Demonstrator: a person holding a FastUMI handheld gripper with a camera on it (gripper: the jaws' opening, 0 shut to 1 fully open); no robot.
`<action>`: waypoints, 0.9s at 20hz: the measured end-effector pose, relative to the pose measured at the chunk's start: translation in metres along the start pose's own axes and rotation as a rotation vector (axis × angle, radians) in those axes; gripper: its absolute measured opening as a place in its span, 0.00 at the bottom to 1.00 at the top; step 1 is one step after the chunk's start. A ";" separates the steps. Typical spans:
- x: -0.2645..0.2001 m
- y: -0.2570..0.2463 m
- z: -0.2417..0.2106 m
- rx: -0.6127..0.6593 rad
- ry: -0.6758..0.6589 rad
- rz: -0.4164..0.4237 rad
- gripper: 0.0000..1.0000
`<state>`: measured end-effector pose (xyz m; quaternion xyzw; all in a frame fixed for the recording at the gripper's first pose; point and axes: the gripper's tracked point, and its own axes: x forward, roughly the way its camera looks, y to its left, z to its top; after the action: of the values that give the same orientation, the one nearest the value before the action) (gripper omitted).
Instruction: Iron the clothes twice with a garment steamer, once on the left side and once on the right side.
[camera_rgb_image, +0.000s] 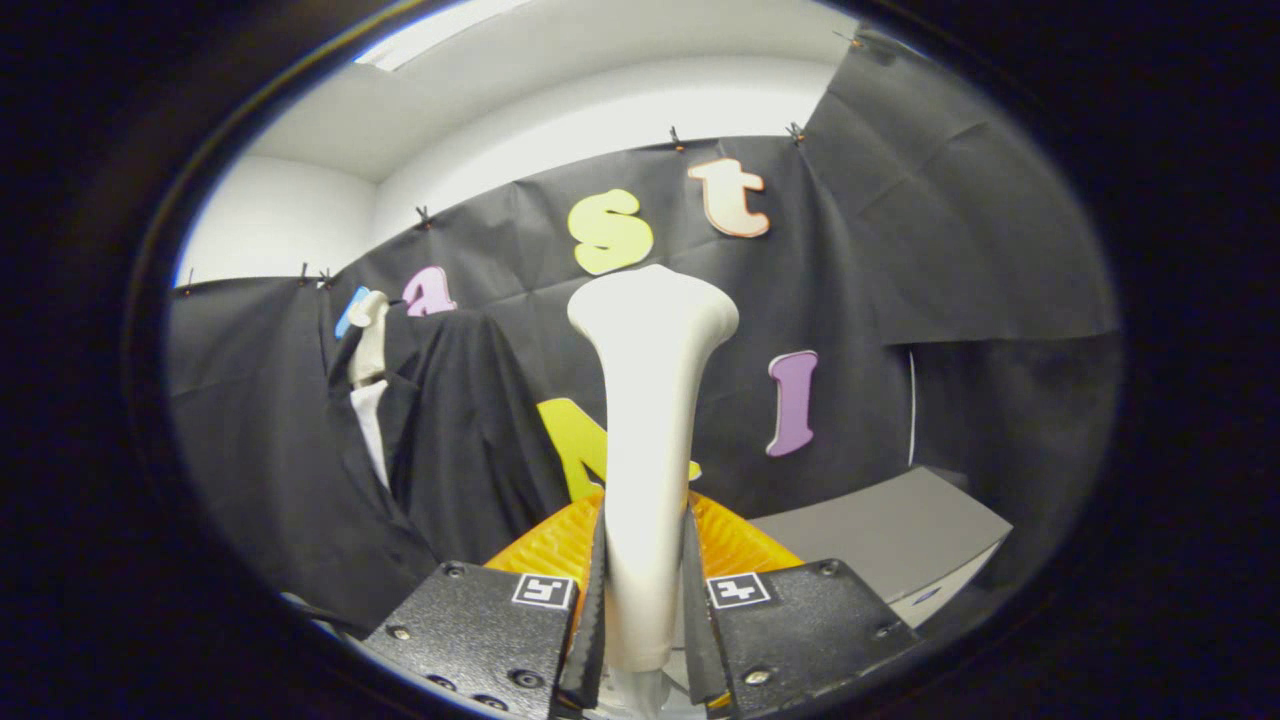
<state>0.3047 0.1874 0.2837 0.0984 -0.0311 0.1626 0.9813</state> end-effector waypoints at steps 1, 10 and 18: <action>0.000 0.019 0.004 -0.014 -0.012 0.017 0.35; 0.028 0.167 0.005 -0.114 -0.022 0.146 0.35; 0.060 0.204 -0.037 -0.147 0.056 0.132 0.35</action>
<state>0.2960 0.4031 0.2908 0.0192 -0.0221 0.2267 0.9735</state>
